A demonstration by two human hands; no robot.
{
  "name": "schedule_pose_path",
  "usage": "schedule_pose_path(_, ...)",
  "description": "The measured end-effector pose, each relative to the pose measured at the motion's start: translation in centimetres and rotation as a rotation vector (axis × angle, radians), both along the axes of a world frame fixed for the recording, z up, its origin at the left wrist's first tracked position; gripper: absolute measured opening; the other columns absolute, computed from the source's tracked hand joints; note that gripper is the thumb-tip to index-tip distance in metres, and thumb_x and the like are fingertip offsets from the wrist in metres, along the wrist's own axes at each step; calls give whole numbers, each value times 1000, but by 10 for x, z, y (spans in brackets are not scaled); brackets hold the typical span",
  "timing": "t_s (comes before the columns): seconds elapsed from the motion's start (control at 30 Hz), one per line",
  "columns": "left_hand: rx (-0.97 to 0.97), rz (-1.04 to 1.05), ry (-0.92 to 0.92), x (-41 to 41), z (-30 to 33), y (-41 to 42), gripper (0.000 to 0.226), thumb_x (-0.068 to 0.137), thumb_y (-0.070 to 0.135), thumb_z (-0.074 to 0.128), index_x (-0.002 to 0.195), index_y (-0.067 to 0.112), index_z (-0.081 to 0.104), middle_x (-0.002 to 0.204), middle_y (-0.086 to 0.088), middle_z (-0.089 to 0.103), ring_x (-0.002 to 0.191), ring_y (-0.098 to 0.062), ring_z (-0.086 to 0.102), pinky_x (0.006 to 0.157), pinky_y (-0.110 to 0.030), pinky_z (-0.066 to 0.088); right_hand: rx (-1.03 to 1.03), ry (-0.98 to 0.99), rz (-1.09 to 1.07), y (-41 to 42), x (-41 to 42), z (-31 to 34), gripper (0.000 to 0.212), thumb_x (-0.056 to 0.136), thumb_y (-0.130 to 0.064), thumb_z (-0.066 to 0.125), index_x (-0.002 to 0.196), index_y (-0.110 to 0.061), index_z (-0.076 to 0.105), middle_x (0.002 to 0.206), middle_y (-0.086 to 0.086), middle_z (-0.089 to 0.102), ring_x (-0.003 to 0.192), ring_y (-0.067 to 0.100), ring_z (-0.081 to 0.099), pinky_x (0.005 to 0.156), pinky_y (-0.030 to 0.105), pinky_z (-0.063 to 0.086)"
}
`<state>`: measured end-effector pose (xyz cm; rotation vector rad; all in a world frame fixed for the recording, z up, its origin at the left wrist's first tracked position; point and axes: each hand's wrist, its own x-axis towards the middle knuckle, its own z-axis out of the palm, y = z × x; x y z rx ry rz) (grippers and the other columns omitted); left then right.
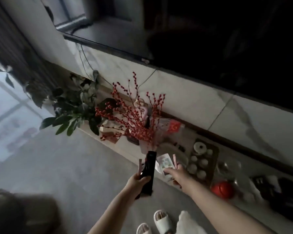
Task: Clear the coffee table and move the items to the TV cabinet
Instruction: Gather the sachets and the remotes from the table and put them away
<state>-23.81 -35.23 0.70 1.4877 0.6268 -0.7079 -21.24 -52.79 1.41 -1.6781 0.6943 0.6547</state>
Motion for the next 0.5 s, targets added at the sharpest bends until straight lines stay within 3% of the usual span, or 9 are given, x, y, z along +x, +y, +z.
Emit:
schedule_pose_path(0.17,-37,-98,36,-4,-14,-25,10,91,4,55,99,9,51,70,-15,60,45,-21,64,39,-27,51,-9,9,-186,-29,-24,-7,12,83,-15,62,81,-19,50,66,1,53,53,13,46,45,21,33)
schedule_pose_path(0.3,-33,-136,66,-8,-22,-44,18,91,8,57,108,11,52,82,-17,64,59,-26,67,48,-30,55,31,-18,-325,-48,-39,-13,9,84,-18,64,87,-20,56,74,-1,64,60,12,59,51,22,40)
schedule_pose_path(0.5,-52,-157,82,-16,-20,-82,31,91,10,57,121,14,51,102,-20,65,82,-32,67,69,-40,58,37,0,-386,-78,-50,-13,12,84,-26,65,91,-20,56,78,1,64,53,9,61,43,18,33)
